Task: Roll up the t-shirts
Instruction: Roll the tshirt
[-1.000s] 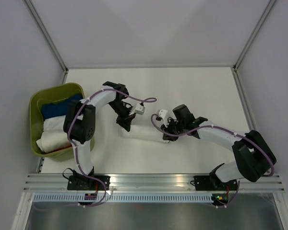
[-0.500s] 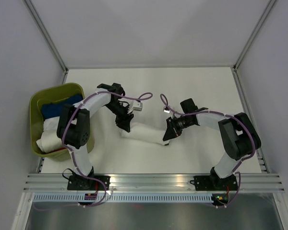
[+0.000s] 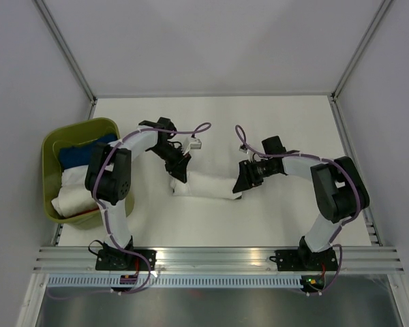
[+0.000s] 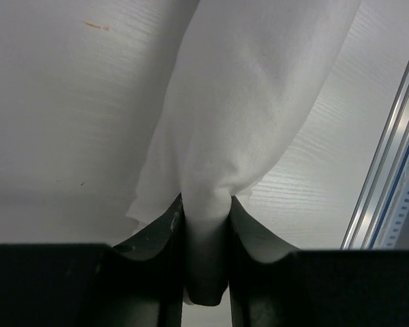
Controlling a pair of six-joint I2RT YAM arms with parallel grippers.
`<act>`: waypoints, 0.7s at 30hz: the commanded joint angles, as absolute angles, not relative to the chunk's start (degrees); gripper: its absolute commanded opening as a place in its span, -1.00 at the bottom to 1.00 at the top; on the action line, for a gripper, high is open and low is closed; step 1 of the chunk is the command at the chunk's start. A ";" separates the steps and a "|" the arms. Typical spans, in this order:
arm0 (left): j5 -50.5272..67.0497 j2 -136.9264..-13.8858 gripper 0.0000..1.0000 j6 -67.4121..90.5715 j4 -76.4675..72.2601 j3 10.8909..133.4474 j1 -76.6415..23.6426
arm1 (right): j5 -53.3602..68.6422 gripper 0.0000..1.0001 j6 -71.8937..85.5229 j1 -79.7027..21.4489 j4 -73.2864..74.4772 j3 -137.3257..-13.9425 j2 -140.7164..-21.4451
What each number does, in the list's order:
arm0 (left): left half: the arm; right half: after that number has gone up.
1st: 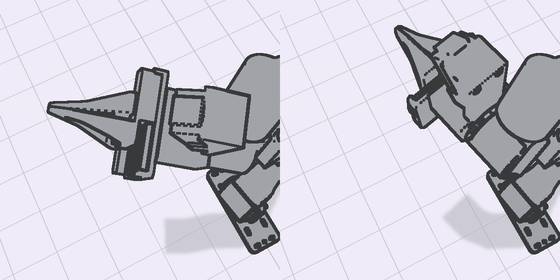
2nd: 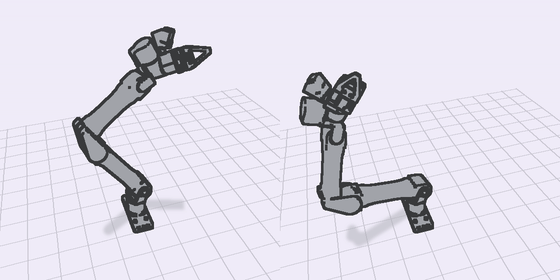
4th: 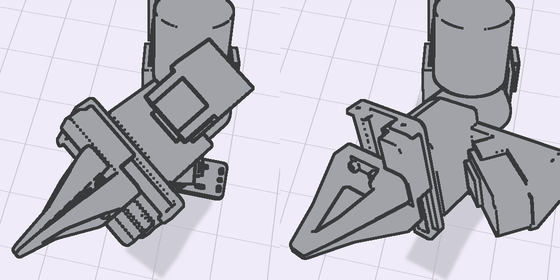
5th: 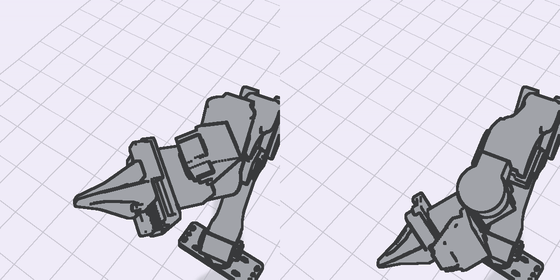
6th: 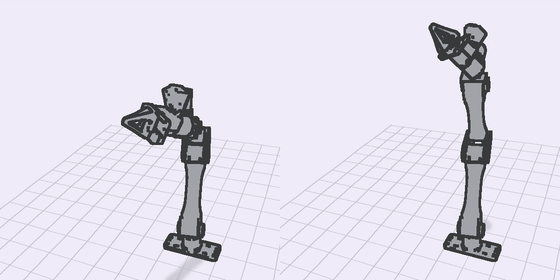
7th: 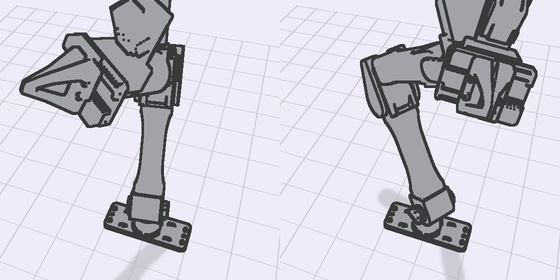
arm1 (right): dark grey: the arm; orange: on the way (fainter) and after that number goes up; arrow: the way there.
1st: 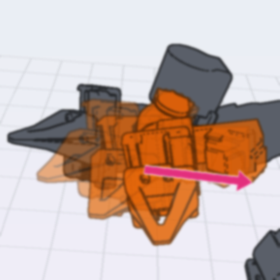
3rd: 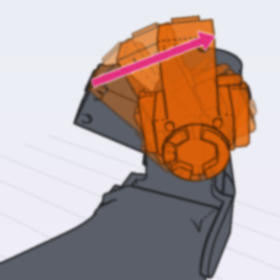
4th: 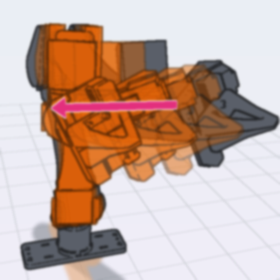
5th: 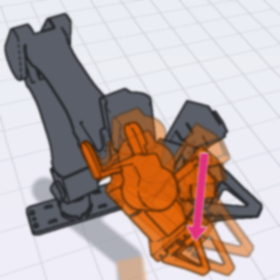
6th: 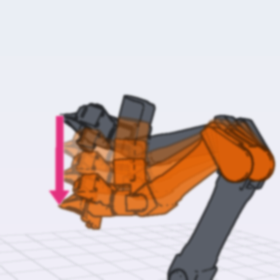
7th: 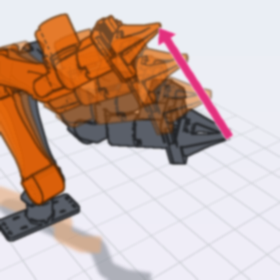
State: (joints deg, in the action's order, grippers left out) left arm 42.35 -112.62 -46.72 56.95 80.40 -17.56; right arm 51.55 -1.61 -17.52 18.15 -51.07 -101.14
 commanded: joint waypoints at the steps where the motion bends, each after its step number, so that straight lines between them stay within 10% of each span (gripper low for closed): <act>1: 40.43 -114.78 -0.39 -45.69 56.95 81.38 -16.96 | 47.73 0.18 -0.18 -17.23 12.49 -50.36 -94.14; 8: 38.68 -114.35 0.05 -58.61 61.00 82.35 -16.96 | 47.55 0.13 7.63 -17.14 12.03 -52.64 -100.69; 10: 37.44 -112.78 0.16 -61.87 60.91 82.27 -16.96 | 47.64 -0.17 8.61 -17.14 12.74 -53.96 -104.04; 14: 39.01 -107.59 0.99 -67.40 59.86 82.26 -16.96 | 49.65 -0.85 12.46 -17.14 11.09 -54.84 -104.94; 21: 37.20 -95.90 0.99 -69.27 45.38 76.31 -22.40 | 50.80 -0.99 23.20 -14.77 10.63 -58.27 -108.36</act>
